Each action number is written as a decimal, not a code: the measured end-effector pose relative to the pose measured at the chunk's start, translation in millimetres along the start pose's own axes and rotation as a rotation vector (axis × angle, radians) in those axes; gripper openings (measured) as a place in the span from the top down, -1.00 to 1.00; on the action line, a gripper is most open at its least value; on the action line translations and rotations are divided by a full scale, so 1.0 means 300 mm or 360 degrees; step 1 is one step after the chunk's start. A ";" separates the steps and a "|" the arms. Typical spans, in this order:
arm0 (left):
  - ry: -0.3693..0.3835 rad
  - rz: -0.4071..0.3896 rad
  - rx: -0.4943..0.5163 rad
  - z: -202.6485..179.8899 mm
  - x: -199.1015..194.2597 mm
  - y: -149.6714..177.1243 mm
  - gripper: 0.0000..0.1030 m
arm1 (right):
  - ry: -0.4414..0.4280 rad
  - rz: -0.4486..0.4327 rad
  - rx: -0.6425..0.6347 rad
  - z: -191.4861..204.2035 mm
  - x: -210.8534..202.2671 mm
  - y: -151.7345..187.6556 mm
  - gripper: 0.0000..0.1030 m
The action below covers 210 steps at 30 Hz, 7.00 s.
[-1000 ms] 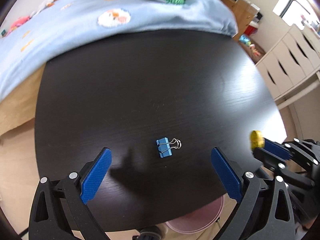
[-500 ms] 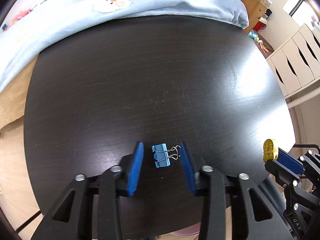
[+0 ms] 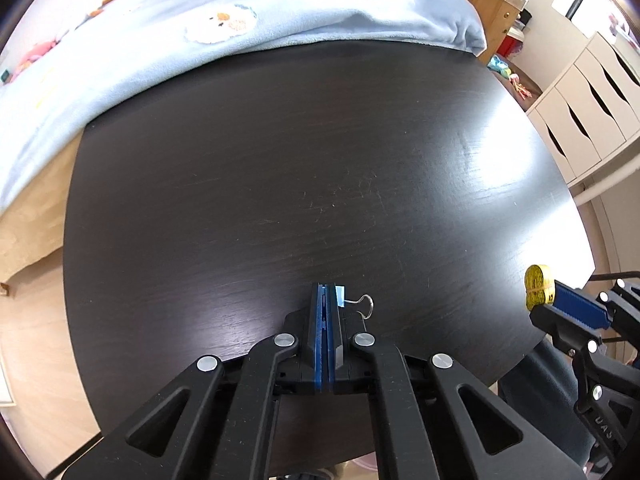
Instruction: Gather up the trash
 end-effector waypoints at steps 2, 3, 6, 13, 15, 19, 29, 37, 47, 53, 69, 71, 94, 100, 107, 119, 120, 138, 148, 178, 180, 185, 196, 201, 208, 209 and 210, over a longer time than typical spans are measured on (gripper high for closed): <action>0.0003 -0.0010 0.0015 0.000 -0.007 0.003 0.97 | 0.0001 -0.0003 -0.0005 0.003 -0.005 -0.001 0.69; 0.0003 -0.0018 0.0021 0.000 -0.013 0.006 0.97 | 0.0002 -0.0005 -0.0007 0.005 -0.008 0.000 0.69; 0.0015 -0.0051 0.0046 -0.001 -0.037 0.021 0.97 | 0.0008 -0.0017 -0.0015 0.010 -0.025 0.004 0.69; 0.0045 -0.0167 0.0158 -0.045 -0.127 0.086 0.97 | 0.0025 -0.0072 -0.0027 0.016 -0.097 0.023 0.69; 0.0057 -0.0202 0.0194 -0.062 -0.156 0.111 0.97 | 0.0035 -0.0091 -0.0034 0.018 -0.124 0.035 0.69; 0.0099 -0.0272 0.0245 -0.092 -0.216 0.165 0.97 | 0.0048 -0.0129 -0.0060 0.027 -0.180 0.063 0.69; 0.0195 -0.0440 0.0308 -0.146 -0.346 0.308 0.97 | 0.0045 -0.0226 -0.0110 0.058 -0.323 0.174 0.69; 0.0254 -0.0501 0.0349 -0.180 -0.388 0.406 0.97 | 0.0002 -0.0265 -0.0127 0.092 -0.410 0.281 0.69; 0.0273 -0.0489 0.0394 -0.191 -0.376 0.528 0.97 | -0.0073 -0.0209 -0.0152 0.143 -0.414 0.392 0.69; 0.0296 -0.0482 0.0391 -0.183 -0.383 0.557 0.97 | -0.0120 -0.0169 -0.0164 0.162 -0.395 0.418 0.69; 0.0307 -0.0502 0.0422 -0.188 -0.404 0.557 0.97 | -0.0146 -0.0183 -0.0109 0.138 -0.384 0.413 -0.52; 0.0310 -0.0500 0.0432 -0.190 -0.406 0.558 0.97 | -0.0136 -0.0203 -0.0095 0.131 -0.393 0.412 -0.72; 0.0378 -0.0483 0.0564 -0.281 -0.414 0.566 0.97 | 0.0031 -0.0311 0.0106 0.017 -0.483 0.425 -0.94; 0.0397 -0.0465 0.0587 -0.302 -0.409 0.560 0.97 | 0.0049 -0.0326 0.0141 -0.011 -0.496 0.427 -0.94; 0.0409 -0.0454 0.0568 -0.302 -0.391 0.548 -0.09 | 0.0046 -0.0333 0.0159 -0.017 -0.501 0.430 -0.94; 0.0322 -0.0519 0.0471 -0.254 -0.398 0.543 -0.85 | 0.0063 -0.0344 0.0143 0.002 -0.492 0.433 -0.94; 0.0317 -0.0517 0.0462 -0.249 -0.397 0.540 -0.85 | 0.0065 -0.0340 0.0142 0.004 -0.490 0.431 -0.94; 0.0203 -0.0662 0.0253 -0.107 -0.487 0.471 -0.85 | 0.0080 -0.0391 0.0110 0.010 -0.497 0.271 -0.94; 0.0083 -0.0698 0.0176 -0.034 -0.514 0.387 -0.88 | 0.0069 -0.0430 0.0054 0.039 -0.494 0.143 -0.94; 0.0163 -0.0680 0.0157 -0.029 -0.524 0.372 -0.88 | 0.0088 -0.0410 0.0035 0.045 -0.454 0.118 -0.94; 0.0160 -0.0682 0.0157 -0.029 -0.524 0.374 -0.88 | 0.0086 -0.0411 0.0036 0.045 -0.454 0.118 -0.94; 0.0163 -0.0680 0.0158 -0.029 -0.524 0.374 -0.88 | 0.0088 -0.0415 0.0034 0.042 -0.451 0.120 -0.94; 0.0176 -0.0678 0.0166 -0.029 -0.519 0.375 -0.88 | 0.0090 -0.0415 0.0033 0.042 -0.450 0.119 -0.94; 0.0176 -0.0676 0.0168 -0.030 -0.519 0.376 -0.88 | 0.0089 -0.0411 0.0033 0.041 -0.448 0.121 -0.94; 0.0179 -0.0674 0.0170 -0.033 -0.516 0.377 -0.88 | 0.0089 -0.0402 0.0026 0.038 -0.441 0.120 -0.94; 0.0180 -0.0673 0.0170 -0.034 -0.516 0.378 -0.88 | 0.0089 -0.0402 0.0027 0.037 -0.441 0.121 -0.94; 0.0180 -0.0673 0.0170 -0.033 -0.516 0.377 -0.88 | 0.0088 -0.0404 0.0028 0.036 -0.441 0.122 -0.95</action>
Point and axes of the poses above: each gripper's, at about its wrist camera, not at the fingertips, and x roughly the way its jaws point, z to its left, y to its underside, the point moved 1 cm from there along x, roughly the way its jaws point, and after that the axes turned 7 degrees about y, right-handed, at the moved point
